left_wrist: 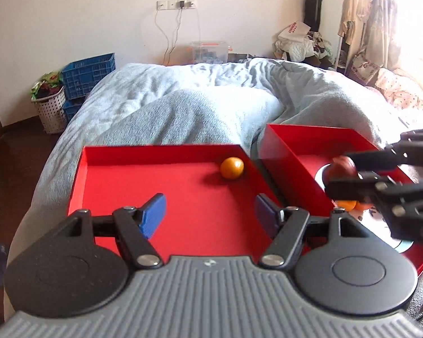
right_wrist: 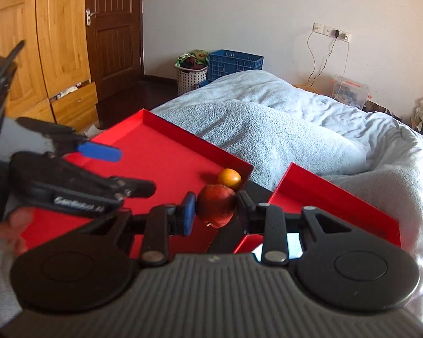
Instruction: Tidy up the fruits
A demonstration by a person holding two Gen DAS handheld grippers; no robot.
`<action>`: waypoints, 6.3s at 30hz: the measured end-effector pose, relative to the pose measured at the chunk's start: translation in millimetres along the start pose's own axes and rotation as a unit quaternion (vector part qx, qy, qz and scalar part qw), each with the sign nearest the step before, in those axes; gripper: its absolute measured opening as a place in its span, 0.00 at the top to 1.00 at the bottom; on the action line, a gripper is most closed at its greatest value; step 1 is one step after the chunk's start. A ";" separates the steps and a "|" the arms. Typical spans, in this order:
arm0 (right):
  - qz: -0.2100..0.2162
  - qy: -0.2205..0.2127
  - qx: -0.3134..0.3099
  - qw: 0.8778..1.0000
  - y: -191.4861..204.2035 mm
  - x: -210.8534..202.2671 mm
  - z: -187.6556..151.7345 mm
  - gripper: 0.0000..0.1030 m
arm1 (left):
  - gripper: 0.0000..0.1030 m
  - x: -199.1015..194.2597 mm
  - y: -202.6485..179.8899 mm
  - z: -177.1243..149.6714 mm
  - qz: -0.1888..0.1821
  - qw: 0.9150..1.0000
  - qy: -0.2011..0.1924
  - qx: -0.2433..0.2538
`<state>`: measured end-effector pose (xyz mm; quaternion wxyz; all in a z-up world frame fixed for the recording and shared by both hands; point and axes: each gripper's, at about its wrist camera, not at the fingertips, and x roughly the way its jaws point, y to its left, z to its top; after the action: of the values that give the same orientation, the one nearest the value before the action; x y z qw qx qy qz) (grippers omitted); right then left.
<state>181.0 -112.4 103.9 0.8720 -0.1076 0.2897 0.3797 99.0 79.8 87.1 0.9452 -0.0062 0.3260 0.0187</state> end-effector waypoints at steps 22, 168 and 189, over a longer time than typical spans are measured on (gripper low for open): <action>0.027 -0.056 0.060 0.996 -17.5 -45.6 -26.1 0.66 | 0.47 160.5 -26.1 28.3 -0.099 0.970 0.085 0.205; -0.142 0.006 0.224 0.964 13.5 -212.4 -176.0 0.27 | 0.00 -130.4 -189.4 -83.8 -0.004 0.998 -0.009 0.054; -0.131 0.009 0.214 0.968 22.3 -208.5 -171.1 0.27 | 0.00 -128.5 -192.0 -86.0 -0.007 0.998 -0.006 0.063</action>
<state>-21.0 -291.8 88.5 0.9142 0.0409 0.3551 0.1907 -47.5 -118.1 98.5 0.9459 0.0516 0.3204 -0.0087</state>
